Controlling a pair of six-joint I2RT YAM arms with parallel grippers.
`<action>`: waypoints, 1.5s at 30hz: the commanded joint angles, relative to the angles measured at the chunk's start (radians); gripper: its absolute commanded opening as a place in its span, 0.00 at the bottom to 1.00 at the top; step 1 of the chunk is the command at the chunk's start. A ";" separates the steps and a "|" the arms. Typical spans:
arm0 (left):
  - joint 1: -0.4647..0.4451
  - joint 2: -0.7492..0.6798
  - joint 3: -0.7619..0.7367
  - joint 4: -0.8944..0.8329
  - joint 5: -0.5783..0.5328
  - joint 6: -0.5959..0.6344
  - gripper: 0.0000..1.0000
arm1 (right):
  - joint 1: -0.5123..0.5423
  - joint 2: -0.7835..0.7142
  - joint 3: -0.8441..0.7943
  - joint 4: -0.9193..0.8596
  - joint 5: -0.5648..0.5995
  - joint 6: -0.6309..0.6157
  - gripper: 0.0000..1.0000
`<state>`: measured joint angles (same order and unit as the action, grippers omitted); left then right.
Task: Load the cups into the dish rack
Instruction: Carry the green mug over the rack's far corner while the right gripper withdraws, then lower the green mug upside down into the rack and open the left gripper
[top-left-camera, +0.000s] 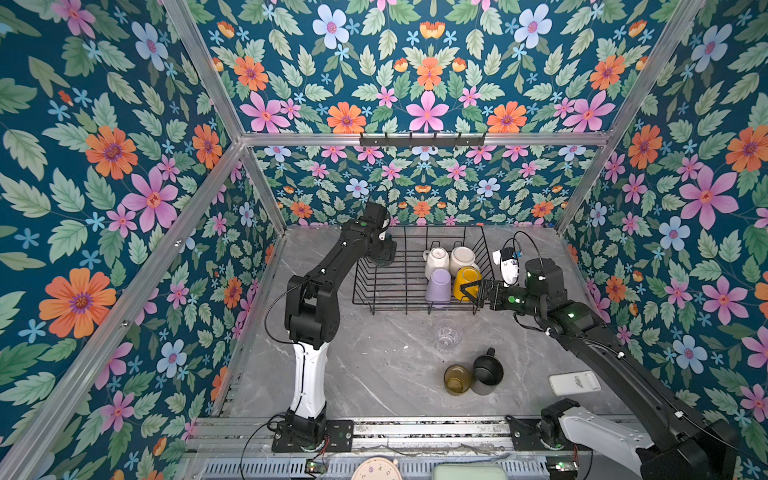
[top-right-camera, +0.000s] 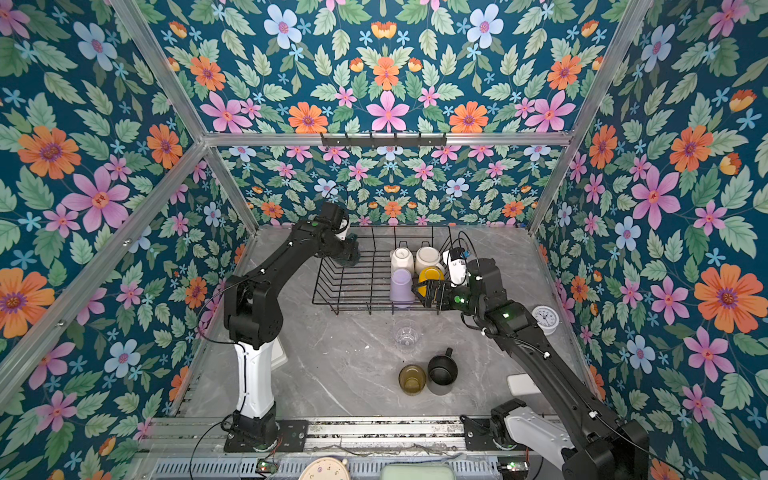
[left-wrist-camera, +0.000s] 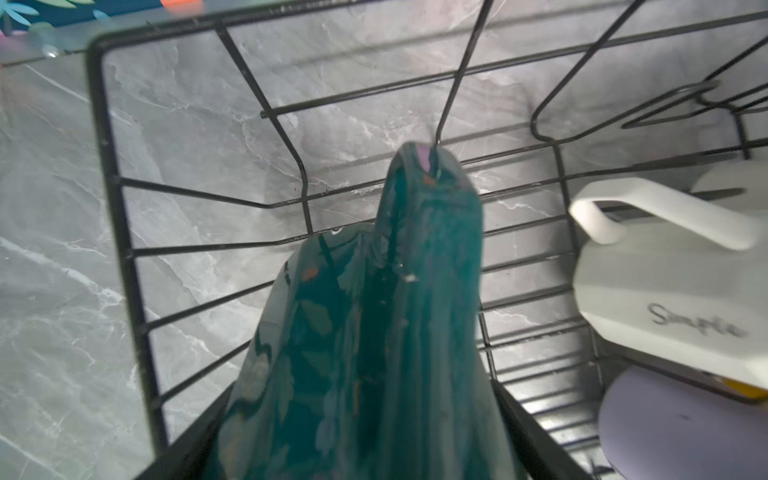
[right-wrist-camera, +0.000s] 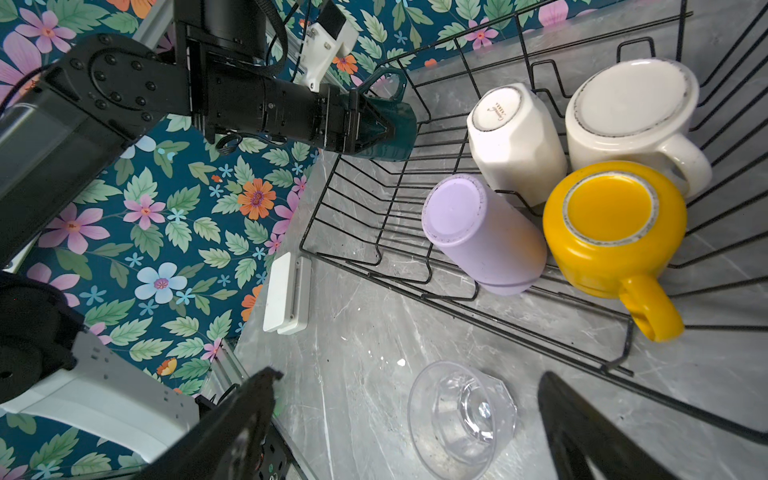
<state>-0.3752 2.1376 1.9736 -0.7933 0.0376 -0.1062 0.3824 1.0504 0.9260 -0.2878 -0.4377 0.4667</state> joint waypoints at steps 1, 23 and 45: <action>-0.001 0.024 0.039 0.002 -0.020 0.004 0.00 | -0.001 -0.007 -0.005 0.000 -0.007 0.003 0.98; 0.012 0.137 0.080 0.013 -0.045 -0.032 0.60 | -0.007 0.014 -0.013 0.019 -0.035 0.025 0.97; 0.013 0.057 -0.004 0.098 -0.028 -0.016 1.00 | -0.011 0.043 0.015 -0.026 0.004 -0.002 0.95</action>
<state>-0.3653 2.2120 1.9739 -0.7219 0.0174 -0.1280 0.3702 1.0889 0.9306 -0.2909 -0.4633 0.4877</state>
